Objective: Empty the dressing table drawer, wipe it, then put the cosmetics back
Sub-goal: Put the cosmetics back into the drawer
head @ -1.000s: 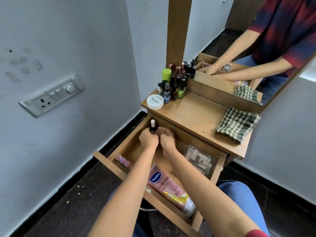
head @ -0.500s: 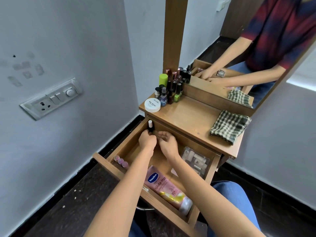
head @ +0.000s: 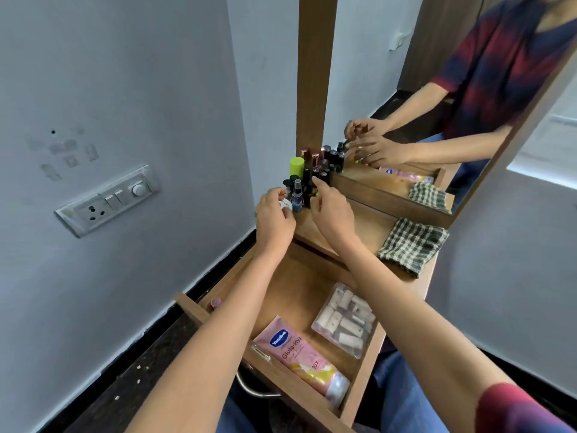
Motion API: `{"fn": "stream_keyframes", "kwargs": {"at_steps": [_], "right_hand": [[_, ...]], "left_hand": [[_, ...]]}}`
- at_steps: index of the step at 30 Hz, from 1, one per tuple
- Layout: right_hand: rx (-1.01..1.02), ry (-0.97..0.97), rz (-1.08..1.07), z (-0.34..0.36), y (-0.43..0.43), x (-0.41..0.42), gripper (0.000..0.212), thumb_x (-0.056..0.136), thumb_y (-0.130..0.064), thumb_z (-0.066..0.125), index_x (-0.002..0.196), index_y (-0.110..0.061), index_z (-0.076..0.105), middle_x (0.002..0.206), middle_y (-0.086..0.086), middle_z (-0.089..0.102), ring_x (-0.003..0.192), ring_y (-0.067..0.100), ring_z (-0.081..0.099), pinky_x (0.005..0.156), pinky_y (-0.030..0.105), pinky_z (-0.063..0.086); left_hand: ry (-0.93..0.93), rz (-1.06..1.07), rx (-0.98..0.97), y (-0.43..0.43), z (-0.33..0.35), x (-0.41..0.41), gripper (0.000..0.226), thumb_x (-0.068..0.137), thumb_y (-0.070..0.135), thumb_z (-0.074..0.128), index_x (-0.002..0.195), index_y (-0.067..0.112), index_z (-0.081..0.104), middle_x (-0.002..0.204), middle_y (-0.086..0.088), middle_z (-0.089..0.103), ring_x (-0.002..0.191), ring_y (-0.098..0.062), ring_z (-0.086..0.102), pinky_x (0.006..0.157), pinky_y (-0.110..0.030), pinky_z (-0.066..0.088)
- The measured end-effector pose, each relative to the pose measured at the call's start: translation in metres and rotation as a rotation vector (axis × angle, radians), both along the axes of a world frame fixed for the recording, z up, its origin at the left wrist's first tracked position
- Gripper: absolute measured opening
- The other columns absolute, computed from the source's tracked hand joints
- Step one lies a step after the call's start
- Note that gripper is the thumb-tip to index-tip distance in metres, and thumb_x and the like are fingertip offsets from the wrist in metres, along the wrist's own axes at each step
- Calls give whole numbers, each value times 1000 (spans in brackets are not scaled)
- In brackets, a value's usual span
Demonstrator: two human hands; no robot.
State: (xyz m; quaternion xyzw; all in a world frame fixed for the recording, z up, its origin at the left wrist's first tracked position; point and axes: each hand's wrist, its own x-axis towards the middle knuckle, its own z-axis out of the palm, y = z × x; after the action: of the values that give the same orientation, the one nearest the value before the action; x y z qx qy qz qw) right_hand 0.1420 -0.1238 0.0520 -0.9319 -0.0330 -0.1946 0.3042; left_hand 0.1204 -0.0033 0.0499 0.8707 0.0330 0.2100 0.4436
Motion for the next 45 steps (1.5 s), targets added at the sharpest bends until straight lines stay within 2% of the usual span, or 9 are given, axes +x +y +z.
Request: {"fn": "stream_keyframes", "kwargs": {"at_steps": [7, 14, 19, 23, 29, 33, 37, 42, 45], "right_hand": [[-177, 74, -1, -1, -1, 18, 47, 98, -24, 45, 144, -23, 40, 120, 10, 58, 101, 32, 62, 74, 41, 51], [-195, 6, -17, 4, -6, 23, 22, 95, -23, 51, 115, -14, 49, 102, 7, 60, 86, 33, 62, 61, 37, 46], [-102, -57, -33, 3, -24, 15, 11, 90, -22, 52, 98, -15, 51, 92, 3, 59, 76, 27, 58, 61, 38, 47], [-89, -53, -42, -2, -35, 7, 10, 89, -22, 53, 97, -16, 52, 90, 0, 58, 74, 22, 55, 58, 34, 43], [-82, -48, -46, -4, -32, 5, 8, 91, -18, 53, 97, -15, 48, 88, 4, 56, 72, 24, 54, 56, 33, 41], [-83, -27, -56, -4, -29, 5, 11, 90, -16, 54, 98, -16, 46, 88, 4, 56, 73, 24, 53, 57, 33, 40], [-81, -3, -51, -8, -29, 3, 16, 91, -14, 54, 99, -18, 41, 87, 5, 60, 74, 27, 54, 57, 34, 39], [-69, -9, -48, -11, -30, 0, 19, 92, -12, 54, 104, -16, 39, 88, 6, 62, 75, 29, 57, 57, 38, 46], [61, -25, -25, -10, -30, -9, 19, 92, -12, 53, 104, -17, 40, 87, 4, 61, 76, 25, 58, 63, 43, 51]], "left_hand": [[68, -11, 127, 15, -1, 31, 49, 90, 0, 56, 136, 15, 49, 135, -6, 52, 126, -24, 44, 107, -36, 40], [68, -108, 315, 21, -4, 55, 59, 91, -5, 48, 143, 24, 44, 134, -12, 48, 126, -30, 42, 107, -41, 38], [41, -116, 410, 24, -7, 68, 54, 91, -4, 50, 139, 23, 50, 130, -10, 51, 122, -30, 45, 103, -40, 40], [16, -113, 418, 25, -7, 73, 46, 92, 2, 54, 135, 19, 52, 130, -11, 54, 123, -31, 46, 102, -41, 39], [37, -99, 322, 23, -4, 80, 30, 89, 11, 63, 118, 15, 56, 114, -8, 64, 108, -29, 56, 91, -45, 49], [97, -118, 238, 24, -3, 88, 20, 91, 8, 57, 109, 15, 53, 108, -8, 65, 107, -28, 56, 88, -46, 49], [84, -59, 52, 28, 4, 88, 21, 92, 2, 53, 111, 10, 53, 109, -8, 64, 100, -20, 59, 81, -28, 45], [0, 88, -221, 44, 23, 69, 23, 94, 5, 52, 117, 7, 51, 109, -5, 61, 95, -13, 56, 76, -19, 40], [-28, 127, -326, 56, 24, 47, 23, 93, 9, 56, 117, 10, 53, 111, -1, 60, 99, -10, 56, 81, -20, 41]]}}
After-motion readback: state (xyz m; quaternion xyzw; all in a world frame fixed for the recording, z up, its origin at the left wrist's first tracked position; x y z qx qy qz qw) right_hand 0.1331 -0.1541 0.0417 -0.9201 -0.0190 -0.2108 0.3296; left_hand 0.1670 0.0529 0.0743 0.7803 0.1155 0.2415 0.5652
